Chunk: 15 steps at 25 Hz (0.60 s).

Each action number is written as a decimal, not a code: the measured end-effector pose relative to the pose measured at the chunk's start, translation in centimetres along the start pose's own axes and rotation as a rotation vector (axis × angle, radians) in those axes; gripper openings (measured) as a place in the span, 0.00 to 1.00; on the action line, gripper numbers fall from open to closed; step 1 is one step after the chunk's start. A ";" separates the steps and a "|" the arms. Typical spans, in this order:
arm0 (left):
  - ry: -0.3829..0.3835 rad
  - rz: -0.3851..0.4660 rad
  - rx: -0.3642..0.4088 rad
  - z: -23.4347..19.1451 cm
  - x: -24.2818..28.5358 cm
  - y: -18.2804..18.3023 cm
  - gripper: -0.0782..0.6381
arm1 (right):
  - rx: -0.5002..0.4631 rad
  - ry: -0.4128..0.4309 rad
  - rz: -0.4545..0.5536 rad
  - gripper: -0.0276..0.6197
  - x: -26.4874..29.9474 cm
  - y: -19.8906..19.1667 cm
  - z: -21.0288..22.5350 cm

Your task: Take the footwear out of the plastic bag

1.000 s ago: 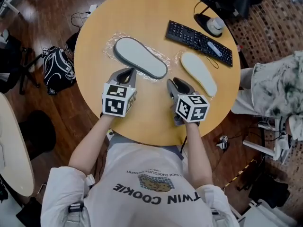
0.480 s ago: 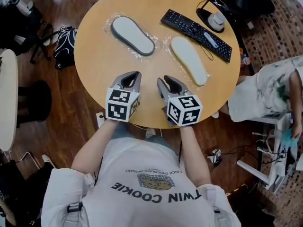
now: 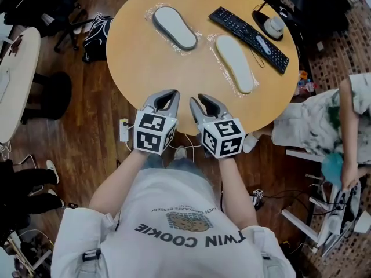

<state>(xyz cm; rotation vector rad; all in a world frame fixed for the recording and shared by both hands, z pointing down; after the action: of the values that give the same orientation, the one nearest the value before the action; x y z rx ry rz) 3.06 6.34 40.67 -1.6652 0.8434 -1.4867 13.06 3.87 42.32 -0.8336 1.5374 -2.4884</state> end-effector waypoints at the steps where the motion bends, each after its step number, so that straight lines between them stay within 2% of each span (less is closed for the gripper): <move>1: 0.002 0.000 -0.012 0.3 -0.7 -0.3 0.12 | -0.004 0.010 -0.004 0.20 -0.2 -0.2 -0.7; 6: 0.031 0.015 -0.066 0.5 -4.6 -1.7 0.12 | -0.020 0.045 -0.013 0.18 -0.4 -1.1 -4.5; 15: 0.097 0.056 -0.144 -1.0 -12.6 -6.4 0.12 | -0.096 0.077 -0.022 0.17 -1.2 -3.7 -14.0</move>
<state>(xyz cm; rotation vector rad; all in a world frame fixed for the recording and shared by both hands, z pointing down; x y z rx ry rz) 0.66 20.29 39.79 -1.6690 1.0635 -1.5090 7.79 17.31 40.25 -0.7803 1.6943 -2.5076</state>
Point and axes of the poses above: the fingertips, and each gripper's own axes: x forward along the fingers, z to its right, y out of its top, the point moved 4 cm from there along -x, backward along the fingers, and after that the axes turned 6 degrees about y, right-handed, at the moved point
